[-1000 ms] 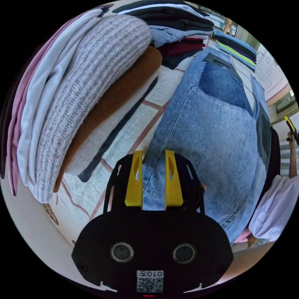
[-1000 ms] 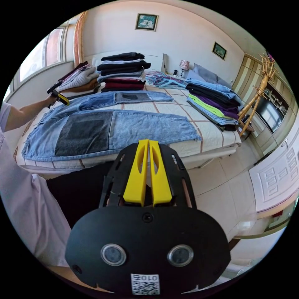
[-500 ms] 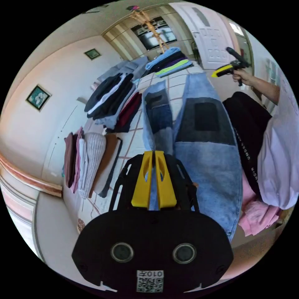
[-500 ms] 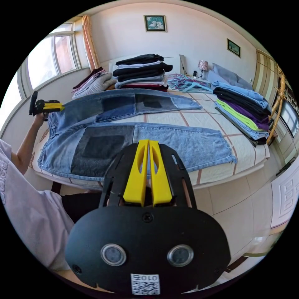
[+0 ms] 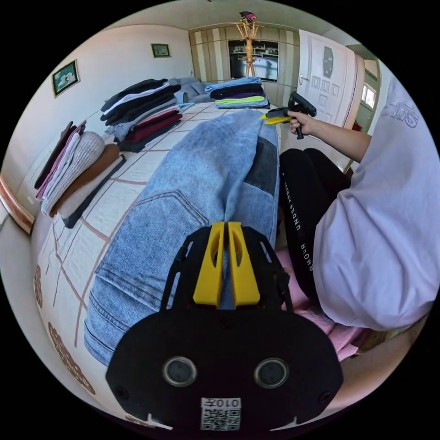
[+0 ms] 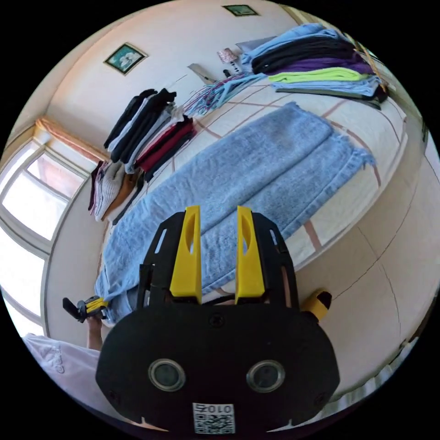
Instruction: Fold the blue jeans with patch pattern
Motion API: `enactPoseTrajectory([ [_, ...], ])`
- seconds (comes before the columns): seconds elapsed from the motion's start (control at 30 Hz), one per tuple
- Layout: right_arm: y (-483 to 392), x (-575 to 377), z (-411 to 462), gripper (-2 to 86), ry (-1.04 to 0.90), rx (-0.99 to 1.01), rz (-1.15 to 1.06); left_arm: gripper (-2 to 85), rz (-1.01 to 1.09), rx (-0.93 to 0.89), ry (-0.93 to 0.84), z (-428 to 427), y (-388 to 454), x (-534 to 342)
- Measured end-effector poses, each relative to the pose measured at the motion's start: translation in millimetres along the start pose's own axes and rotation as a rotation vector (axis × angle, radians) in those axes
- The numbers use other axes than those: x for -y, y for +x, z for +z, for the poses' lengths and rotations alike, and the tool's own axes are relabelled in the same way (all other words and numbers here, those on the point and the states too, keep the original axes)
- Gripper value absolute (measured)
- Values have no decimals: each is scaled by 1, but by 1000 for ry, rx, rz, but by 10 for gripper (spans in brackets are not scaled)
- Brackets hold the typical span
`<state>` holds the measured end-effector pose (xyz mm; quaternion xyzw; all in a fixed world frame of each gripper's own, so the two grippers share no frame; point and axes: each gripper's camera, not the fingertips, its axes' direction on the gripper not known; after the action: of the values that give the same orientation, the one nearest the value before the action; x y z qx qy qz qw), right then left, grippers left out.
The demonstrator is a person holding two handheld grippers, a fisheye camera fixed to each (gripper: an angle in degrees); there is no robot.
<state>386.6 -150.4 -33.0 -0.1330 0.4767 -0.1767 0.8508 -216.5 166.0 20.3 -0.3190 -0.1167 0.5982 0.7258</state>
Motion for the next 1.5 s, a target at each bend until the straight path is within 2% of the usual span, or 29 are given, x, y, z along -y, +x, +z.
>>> enactPoseTrajectory([
  [0.17, 58, 29, -20, 113, 53, 122, 124, -1, -36, -70, 97, -32, -29, -14],
  [0.27, 79, 46, -13, 112, -8, 205, 165, 0, -89, -44, 203, -66, -42, -20],
  [0.4, 88, 38, 5, 114, -117, 307, 189, -1, -108, 7, 250, -98, -47, -20],
  [0.57, 109, 26, 4, 110, -37, 400, 262, 0, -82, 33, 242, -124, -49, -20],
  [0.67, 122, 37, 7, 108, -14, 528, 274, 0, -94, 27, 292, -142, -54, -28],
  [0.8, 141, 58, 5, 89, 70, 485, 328, -1, -107, 45, 314, -157, -55, -38],
  [0.93, 152, 85, -9, 60, 107, 405, 351, -1, -104, 39, 293, -163, -54, -45],
  [1.03, 130, 118, -35, 48, 93, 367, 209, 0, -110, 24, 245, -158, -51, -47],
  [1.1, 98, 135, -64, 45, 92, 279, 30, 0, -103, 9, 210, -156, -45, -48],
  [1.17, 86, 135, -76, 44, 85, 194, -54, -1, -75, -26, 146, -153, -30, -52],
  [1.23, 99, 129, -68, 44, 32, 149, -26, -1, -56, -52, 92, -148, -17, -57],
  [1.3, 133, 118, -28, 44, -147, 133, 100, -1, -55, -61, 42, -137, -7, -61],
  [1.33, 139, 115, -19, 44, -178, 123, 121, -1, -56, -62, -7, -126, -2, -62],
  [1.4, 146, 103, -14, 43, -120, 201, 167, -1, -42, -45, -96, -105, 5, -62],
  [1.5, 131, 105, -17, 41, -100, 187, 174, 0, -39, -29, -159, -90, 9, -65],
])
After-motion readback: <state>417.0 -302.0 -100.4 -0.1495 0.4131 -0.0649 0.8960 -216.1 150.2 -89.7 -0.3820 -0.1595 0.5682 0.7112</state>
